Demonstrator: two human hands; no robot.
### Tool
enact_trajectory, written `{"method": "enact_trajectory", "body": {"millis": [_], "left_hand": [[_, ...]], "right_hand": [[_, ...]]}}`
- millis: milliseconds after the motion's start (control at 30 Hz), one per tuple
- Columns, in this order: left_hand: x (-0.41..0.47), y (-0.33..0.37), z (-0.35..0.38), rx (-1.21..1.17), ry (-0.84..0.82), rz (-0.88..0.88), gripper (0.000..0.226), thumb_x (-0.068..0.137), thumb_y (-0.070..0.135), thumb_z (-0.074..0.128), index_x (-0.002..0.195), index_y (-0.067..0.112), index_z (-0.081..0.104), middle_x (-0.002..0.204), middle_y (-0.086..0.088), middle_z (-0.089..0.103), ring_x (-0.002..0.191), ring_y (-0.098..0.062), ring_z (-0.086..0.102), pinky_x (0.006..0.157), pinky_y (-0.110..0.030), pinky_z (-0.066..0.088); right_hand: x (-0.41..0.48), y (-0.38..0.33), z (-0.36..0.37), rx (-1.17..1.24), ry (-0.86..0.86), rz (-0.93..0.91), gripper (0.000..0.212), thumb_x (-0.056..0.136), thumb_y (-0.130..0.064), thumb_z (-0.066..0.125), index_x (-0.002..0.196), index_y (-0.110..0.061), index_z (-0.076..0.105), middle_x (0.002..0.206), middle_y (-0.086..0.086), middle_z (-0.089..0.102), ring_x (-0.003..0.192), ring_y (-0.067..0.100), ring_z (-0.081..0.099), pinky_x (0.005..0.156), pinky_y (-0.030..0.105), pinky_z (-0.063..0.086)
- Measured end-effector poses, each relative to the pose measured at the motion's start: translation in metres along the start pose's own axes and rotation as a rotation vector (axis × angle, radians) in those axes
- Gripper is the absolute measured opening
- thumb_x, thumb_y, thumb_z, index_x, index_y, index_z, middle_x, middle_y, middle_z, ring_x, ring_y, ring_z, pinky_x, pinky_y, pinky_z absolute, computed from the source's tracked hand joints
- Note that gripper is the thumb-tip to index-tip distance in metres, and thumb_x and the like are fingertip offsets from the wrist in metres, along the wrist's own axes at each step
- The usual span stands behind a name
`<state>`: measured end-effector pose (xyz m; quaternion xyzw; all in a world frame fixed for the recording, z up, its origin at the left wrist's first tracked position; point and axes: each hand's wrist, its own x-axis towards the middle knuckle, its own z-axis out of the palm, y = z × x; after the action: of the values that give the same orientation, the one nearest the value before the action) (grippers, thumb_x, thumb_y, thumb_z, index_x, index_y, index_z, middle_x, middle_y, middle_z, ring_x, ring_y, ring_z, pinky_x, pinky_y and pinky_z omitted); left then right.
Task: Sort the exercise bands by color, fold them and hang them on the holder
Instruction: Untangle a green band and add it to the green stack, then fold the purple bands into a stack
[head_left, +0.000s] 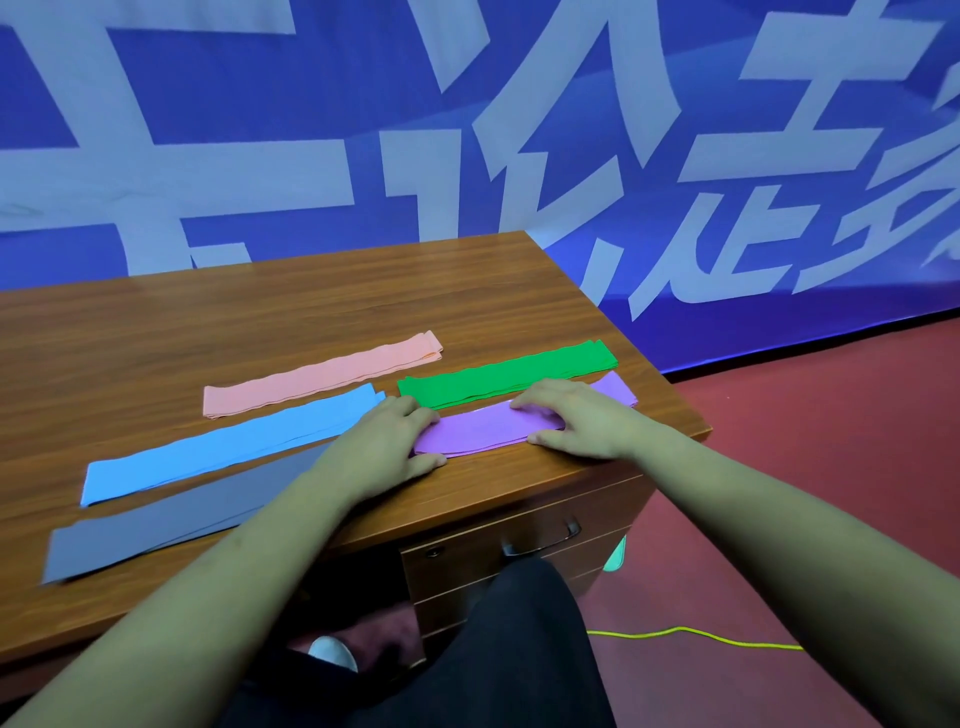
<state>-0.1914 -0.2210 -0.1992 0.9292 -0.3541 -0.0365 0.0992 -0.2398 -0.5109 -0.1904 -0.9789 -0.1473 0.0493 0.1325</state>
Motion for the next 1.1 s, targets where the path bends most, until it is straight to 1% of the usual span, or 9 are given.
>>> {"method": "enact_trajectory", "body": {"millis": [133, 267, 333, 467, 567, 700, 900, 1000, 1100], "left_hand": [[-0.001, -0.002, 0.001, 0.0, -0.006, 0.006, 0.059, 0.089, 0.056, 0.055, 0.139, 0.026, 0.047, 0.129, 0.001, 0.05, 0.121, -0.017, 0.044, 0.103, -0.03, 0.038], [-0.002, 0.001, 0.001, 0.014, -0.008, -0.027, 0.066, 0.085, 0.064, 0.055, 0.14, 0.028, 0.046, 0.128, 0.001, 0.048, 0.121, -0.018, 0.043, 0.102, -0.031, 0.038], [-0.004, 0.004, 0.001, 0.003, 0.032, -0.058, 0.068, 0.085, 0.067, 0.051, 0.138, 0.025, 0.047, 0.125, -0.001, 0.05, 0.12, -0.019, 0.044, 0.102, -0.032, 0.038], [-0.005, 0.007, 0.002, 0.055, 0.157, -0.132, 0.054, 0.093, 0.058, 0.043, 0.128, 0.018, 0.054, 0.119, -0.004, 0.055, 0.115, -0.023, 0.046, 0.1, -0.037, 0.032], [-0.001, 0.004, 0.002, 0.097, 0.066, -0.199, 0.051, 0.092, 0.056, 0.047, 0.128, 0.022, 0.055, 0.122, -0.003, 0.052, 0.118, -0.023, 0.043, 0.099, -0.04, 0.03], [0.004, 0.004, 0.0, 0.003, 0.025, -0.261, 0.045, 0.089, 0.054, 0.055, 0.122, 0.023, 0.057, 0.12, -0.004, 0.051, 0.116, -0.024, 0.042, 0.097, -0.039, 0.033], [0.008, 0.014, -0.011, -0.022, -0.039, -0.229, 0.031, 0.091, 0.042, 0.058, 0.107, 0.019, 0.045, 0.112, -0.007, 0.059, 0.104, -0.028, 0.051, 0.087, -0.039, 0.035], [0.007, 0.022, -0.018, -0.129, 0.035, -0.185, 0.028, 0.092, 0.029, 0.059, 0.112, 0.018, 0.044, 0.102, -0.003, 0.057, 0.094, -0.025, 0.053, 0.076, -0.032, 0.034], [0.007, 0.025, -0.02, -0.388, 0.159, -0.205, 0.027, 0.09, 0.025, 0.063, 0.111, 0.02, 0.046, 0.082, -0.003, 0.056, 0.078, -0.021, 0.053, 0.064, -0.034, 0.037]], "right_hand": [[0.001, 0.003, -0.001, -0.03, 0.0, -0.026, 0.049, 0.09, -0.042, 0.061, 0.137, -0.03, 0.051, 0.136, -0.009, 0.052, 0.124, 0.011, 0.046, 0.106, 0.032, 0.037], [-0.003, 0.001, 0.004, 0.013, 0.004, 0.047, 0.049, 0.093, -0.038, 0.059, 0.14, -0.029, 0.05, 0.153, -0.004, 0.038, 0.14, 0.017, 0.035, 0.116, 0.034, 0.029], [-0.008, -0.005, 0.008, -0.022, 0.045, 0.039, 0.051, 0.092, -0.036, 0.059, 0.141, -0.028, 0.05, 0.157, -0.001, 0.032, 0.143, 0.019, 0.03, 0.118, 0.035, 0.025], [-0.018, -0.034, 0.026, -0.035, 0.159, -0.021, 0.053, 0.097, -0.046, 0.048, 0.145, -0.024, 0.046, 0.159, -0.004, 0.03, 0.146, 0.014, 0.026, 0.121, 0.035, 0.022], [-0.024, -0.047, 0.046, -0.004, 0.136, 0.0, 0.055, 0.101, -0.048, 0.039, 0.15, -0.023, 0.036, 0.161, -0.004, 0.025, 0.148, 0.008, 0.018, 0.123, 0.036, 0.013], [-0.028, -0.045, 0.059, 0.027, 0.169, 0.022, 0.055, 0.102, -0.048, 0.034, 0.152, -0.026, 0.03, 0.162, -0.009, 0.019, 0.149, 0.002, 0.009, 0.124, 0.032, 0.005], [-0.026, -0.046, 0.054, 0.081, 0.175, 0.034, 0.054, 0.1, -0.047, 0.041, 0.15, -0.026, 0.036, 0.16, -0.008, 0.026, 0.148, 0.003, 0.017, 0.123, 0.032, 0.008], [-0.023, -0.046, 0.047, 0.093, 0.161, 0.042, 0.052, 0.099, -0.045, 0.044, 0.147, -0.025, 0.041, 0.158, -0.006, 0.031, 0.146, 0.008, 0.023, 0.122, 0.039, 0.019], [-0.022, -0.053, 0.043, 0.113, 0.165, 0.107, 0.049, 0.097, -0.044, 0.048, 0.142, -0.024, 0.049, 0.16, -0.002, 0.022, 0.147, 0.015, 0.021, 0.12, 0.04, 0.025]]}}
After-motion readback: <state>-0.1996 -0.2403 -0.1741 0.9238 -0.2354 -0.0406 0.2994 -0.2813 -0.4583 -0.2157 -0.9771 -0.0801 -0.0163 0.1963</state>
